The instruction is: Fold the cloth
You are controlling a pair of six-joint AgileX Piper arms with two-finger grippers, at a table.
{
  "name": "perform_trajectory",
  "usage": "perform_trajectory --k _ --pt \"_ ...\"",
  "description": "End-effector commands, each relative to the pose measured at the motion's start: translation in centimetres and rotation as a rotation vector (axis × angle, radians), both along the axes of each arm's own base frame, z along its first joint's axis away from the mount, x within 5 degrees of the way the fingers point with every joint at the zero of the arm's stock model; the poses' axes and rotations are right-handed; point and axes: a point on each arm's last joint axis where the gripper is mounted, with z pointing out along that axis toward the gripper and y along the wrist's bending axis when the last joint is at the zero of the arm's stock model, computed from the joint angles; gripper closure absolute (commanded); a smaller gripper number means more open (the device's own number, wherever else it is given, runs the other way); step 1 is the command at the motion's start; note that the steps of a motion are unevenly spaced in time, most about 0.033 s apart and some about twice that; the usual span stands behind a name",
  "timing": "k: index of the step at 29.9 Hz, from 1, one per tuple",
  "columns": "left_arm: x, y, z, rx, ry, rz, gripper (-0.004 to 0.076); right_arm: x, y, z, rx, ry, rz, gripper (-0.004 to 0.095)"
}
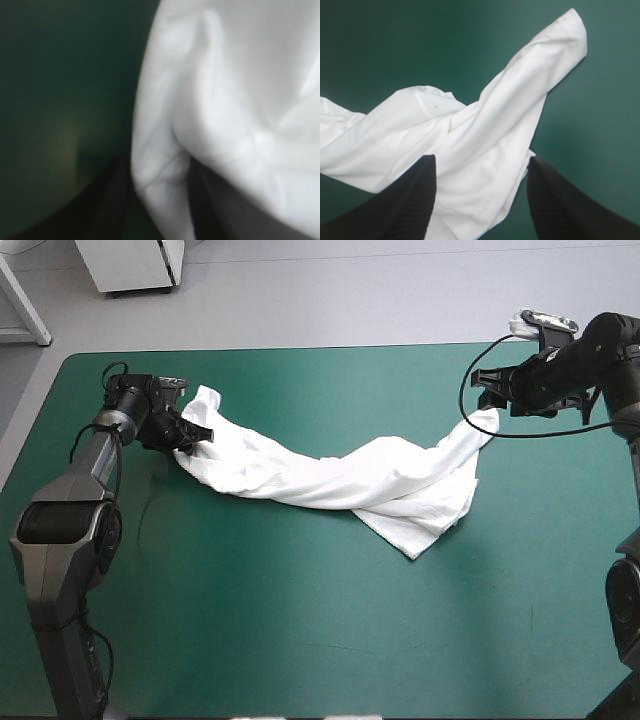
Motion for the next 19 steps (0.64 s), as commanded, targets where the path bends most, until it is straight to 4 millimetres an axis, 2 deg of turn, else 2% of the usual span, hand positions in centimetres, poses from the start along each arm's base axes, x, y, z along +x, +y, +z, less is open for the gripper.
perform_trajectory --k 1,4,8,14,19 --pt "-0.1 0.0 3.2 0.007 -0.101 -0.001 0.0717 -1.8 0.5 2.9 0.049 -0.087 0.027 0.0398" --pt "-0.1 0.0 3.2 0.009 -0.098 -0.007 0.0746 -2.5 1.6 3.7 0.04 -0.113 0.072 0.0399" --pt "-0.1 -0.1 3.2 -0.003 -0.098 -0.005 0.0746 -4.2 4.8 3.7 -0.003 -0.109 0.172 0.0399" --pt "-0.2 -0.1 3.2 -0.009 -0.09 -0.003 0.0746 -7.1 9.3 0.0 -0.169 0.007 0.292 0.0398" --pt "-0.2 -0.4 3.2 -0.041 -0.093 0.003 0.0746 -8.6 11.1 -3.1 -0.19 0.11 0.364 0.0398"
